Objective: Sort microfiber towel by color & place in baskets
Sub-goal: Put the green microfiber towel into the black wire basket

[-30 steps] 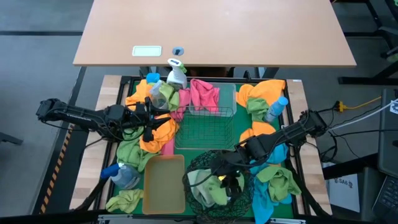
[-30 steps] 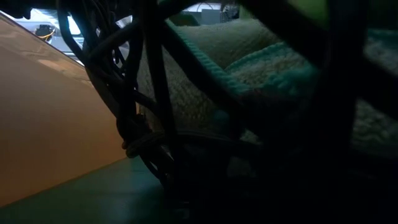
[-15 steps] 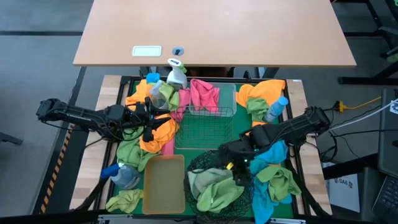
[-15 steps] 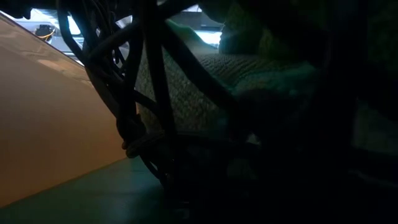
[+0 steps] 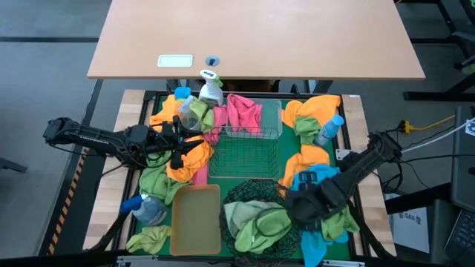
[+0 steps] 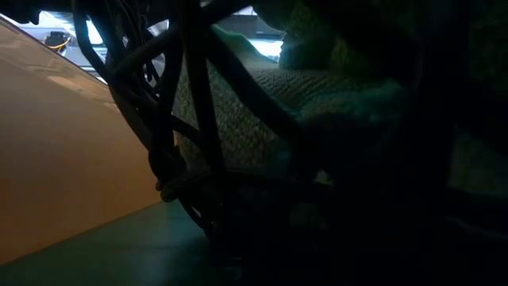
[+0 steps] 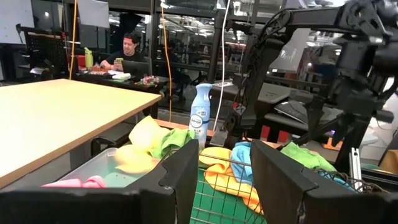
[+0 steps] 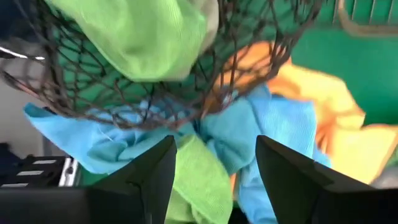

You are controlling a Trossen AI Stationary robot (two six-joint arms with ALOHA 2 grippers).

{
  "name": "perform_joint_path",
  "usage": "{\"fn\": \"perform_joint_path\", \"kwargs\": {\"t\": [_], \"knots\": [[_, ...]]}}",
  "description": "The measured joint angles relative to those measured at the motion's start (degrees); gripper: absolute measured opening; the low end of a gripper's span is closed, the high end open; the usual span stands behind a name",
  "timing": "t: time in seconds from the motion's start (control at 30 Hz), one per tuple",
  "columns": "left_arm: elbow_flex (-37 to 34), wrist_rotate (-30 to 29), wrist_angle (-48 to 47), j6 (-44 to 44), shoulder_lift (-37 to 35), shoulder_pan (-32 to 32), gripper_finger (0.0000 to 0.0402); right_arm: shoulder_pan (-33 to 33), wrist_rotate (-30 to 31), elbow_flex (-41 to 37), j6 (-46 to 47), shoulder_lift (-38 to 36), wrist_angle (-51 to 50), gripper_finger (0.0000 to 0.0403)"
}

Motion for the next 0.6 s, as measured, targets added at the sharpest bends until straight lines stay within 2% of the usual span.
{"fn": "perform_joint_path", "kwargs": {"t": [0.13, 0.23, 0.33, 0.6], "knots": [[0.0, 0.0, 0.0, 0.0, 0.0, 0.0, 0.014, 3.0, 0.1, -5.4, 7.3, 0.0, 1.1, 0.0221], [0.0, 0.0, 0.0, 0.0, 0.0, 0.0, 0.014, 4.1, -4.1, -9.3, 10.8, 0.0, 2.5, 0.0221], [0.0, 0.0, 0.0, 0.0, 0.0, 0.0, 0.014, 4.7, -7.9, -12.8, 11.3, 0.0, 4.6, 0.0221], [0.0, 0.0, 0.0, 0.0, 0.0, 0.0, 0.014, 4.7, -8.7, -18.7, 11.0, 0.0, 9.3, 0.0221]]}}
